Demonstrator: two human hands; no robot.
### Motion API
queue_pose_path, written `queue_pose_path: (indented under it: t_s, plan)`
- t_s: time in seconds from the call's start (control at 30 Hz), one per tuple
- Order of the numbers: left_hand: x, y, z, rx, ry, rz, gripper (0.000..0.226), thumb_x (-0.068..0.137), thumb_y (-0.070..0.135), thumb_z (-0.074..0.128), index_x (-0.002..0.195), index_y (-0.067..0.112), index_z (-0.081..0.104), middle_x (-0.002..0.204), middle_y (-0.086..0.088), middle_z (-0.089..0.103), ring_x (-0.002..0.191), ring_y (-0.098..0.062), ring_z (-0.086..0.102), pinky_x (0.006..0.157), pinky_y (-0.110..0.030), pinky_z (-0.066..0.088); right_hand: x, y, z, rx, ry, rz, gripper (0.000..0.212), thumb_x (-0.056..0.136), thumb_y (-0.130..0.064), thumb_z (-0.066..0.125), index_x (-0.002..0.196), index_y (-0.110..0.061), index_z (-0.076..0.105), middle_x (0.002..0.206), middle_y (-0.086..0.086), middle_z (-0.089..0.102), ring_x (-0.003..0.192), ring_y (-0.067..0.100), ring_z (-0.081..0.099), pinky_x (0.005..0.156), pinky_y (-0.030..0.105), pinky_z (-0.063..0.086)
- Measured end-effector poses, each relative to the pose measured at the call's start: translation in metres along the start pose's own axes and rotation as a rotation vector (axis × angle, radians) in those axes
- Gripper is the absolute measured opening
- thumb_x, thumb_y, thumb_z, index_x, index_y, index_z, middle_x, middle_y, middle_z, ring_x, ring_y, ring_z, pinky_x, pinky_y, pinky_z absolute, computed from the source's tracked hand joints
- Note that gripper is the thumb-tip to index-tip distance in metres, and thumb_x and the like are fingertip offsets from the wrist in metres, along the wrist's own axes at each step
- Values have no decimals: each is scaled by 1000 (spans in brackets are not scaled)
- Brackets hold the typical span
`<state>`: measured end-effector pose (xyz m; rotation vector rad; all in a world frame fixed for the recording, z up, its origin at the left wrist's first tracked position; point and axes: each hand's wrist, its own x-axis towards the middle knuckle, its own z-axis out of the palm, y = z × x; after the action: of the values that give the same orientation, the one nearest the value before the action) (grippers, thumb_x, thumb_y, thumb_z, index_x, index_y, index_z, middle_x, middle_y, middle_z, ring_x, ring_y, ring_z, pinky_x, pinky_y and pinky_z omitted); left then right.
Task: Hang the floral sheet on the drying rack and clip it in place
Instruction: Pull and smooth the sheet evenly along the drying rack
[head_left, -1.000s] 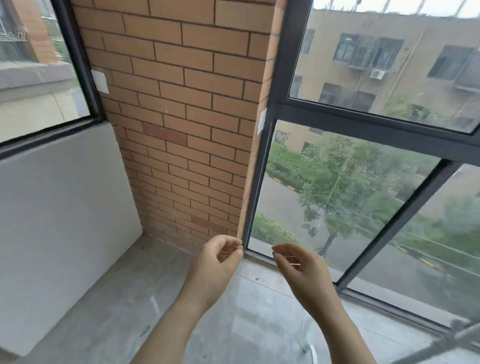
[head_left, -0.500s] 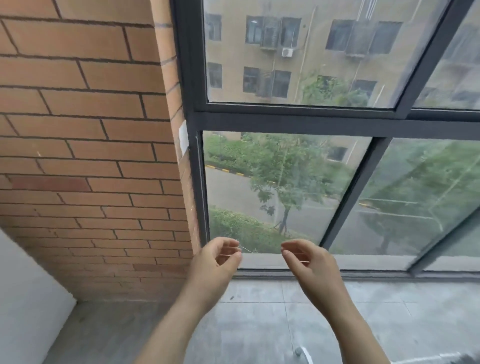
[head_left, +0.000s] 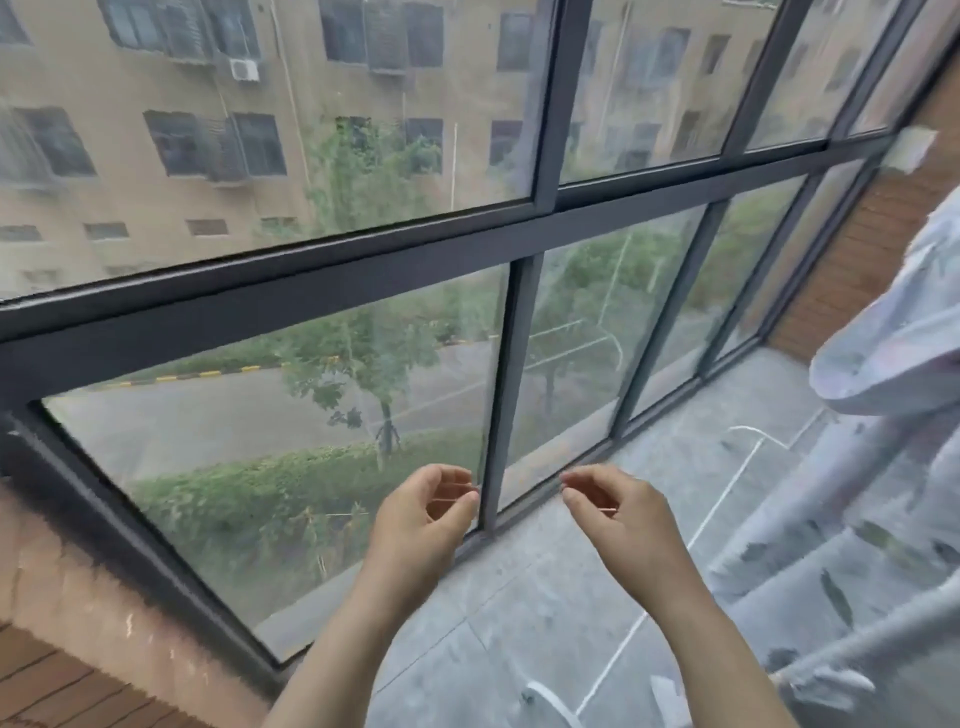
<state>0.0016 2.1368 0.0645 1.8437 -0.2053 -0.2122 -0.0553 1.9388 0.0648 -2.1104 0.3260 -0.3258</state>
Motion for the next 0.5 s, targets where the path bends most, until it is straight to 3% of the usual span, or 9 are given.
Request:
queue_pose_path:
  t_s: [0.5]
  plan:
    - [183, 54, 133, 14, -383, 123, 11, 88, 14, 64, 96, 21, 67, 94, 5, 72, 88, -12, 67, 79, -21, 53, 134, 61, -84, -28, 345, 175, 11, 88, -22, 66, 95, -30, 72, 86, -13, 72, 80, -3, 63, 70, 9, 49]
